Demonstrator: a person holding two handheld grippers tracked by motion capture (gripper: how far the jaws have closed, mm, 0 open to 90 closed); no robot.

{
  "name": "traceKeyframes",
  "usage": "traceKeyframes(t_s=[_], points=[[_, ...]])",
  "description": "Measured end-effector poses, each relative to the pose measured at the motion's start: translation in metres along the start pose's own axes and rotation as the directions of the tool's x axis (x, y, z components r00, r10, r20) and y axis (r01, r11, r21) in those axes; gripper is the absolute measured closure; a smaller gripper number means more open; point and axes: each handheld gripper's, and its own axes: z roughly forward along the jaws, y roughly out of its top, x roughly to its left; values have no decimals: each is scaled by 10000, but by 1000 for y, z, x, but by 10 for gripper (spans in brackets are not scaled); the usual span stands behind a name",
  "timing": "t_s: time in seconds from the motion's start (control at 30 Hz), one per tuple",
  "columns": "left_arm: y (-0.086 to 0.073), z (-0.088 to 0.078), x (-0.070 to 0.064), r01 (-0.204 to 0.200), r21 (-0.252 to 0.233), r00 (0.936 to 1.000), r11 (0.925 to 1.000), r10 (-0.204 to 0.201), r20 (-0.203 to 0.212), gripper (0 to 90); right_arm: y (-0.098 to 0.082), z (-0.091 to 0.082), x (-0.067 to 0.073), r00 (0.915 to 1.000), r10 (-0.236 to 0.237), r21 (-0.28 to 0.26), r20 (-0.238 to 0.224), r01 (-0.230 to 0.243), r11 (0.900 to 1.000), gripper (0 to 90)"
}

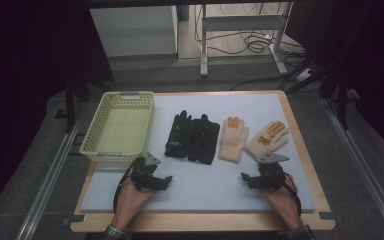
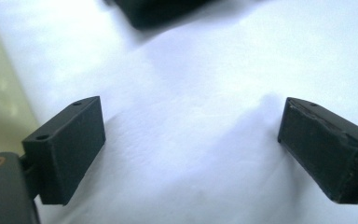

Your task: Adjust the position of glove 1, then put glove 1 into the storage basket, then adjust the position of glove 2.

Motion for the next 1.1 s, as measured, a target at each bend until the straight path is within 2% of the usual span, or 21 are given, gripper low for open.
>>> traceKeyframes(t_s=[0.03, 0.07, 0.17, 0.87, 0.93, 1.1], points=[[0, 0, 0, 30, -11, 10000, 10000, -30, -31, 87, 0, 0, 2, 9998, -191, -14, 84, 191, 9998, 169], [1, 1, -2, -131, 95, 9999, 9999, 132, -76, 79, 0, 0, 1, 9999, -111, -22, 30, 111, 9999, 168], [0, 2, -2, -174, 88, 9998, 9998, 175, -107, 65, 0, 2, -3, 9994, 229, 78, -261, -227, 9997, 166], [0, 2, -2, -173, 68, 9998, 9998, 174, -106, 67, 0, 1, -2, 9994, 202, 79, -277, -200, 9998, 161], [0, 2, -2, -177, 68, 9998, 9998, 178, -107, 66, 0, 0, -2, 9997, 92, 49, -223, -91, 9999, 162], [0, 1, -2, -178, 84, 9998, 9998, 179, -109, 67, 3, -1, -3, 9990, 195, -100, -399, -200, 9998, 176]])
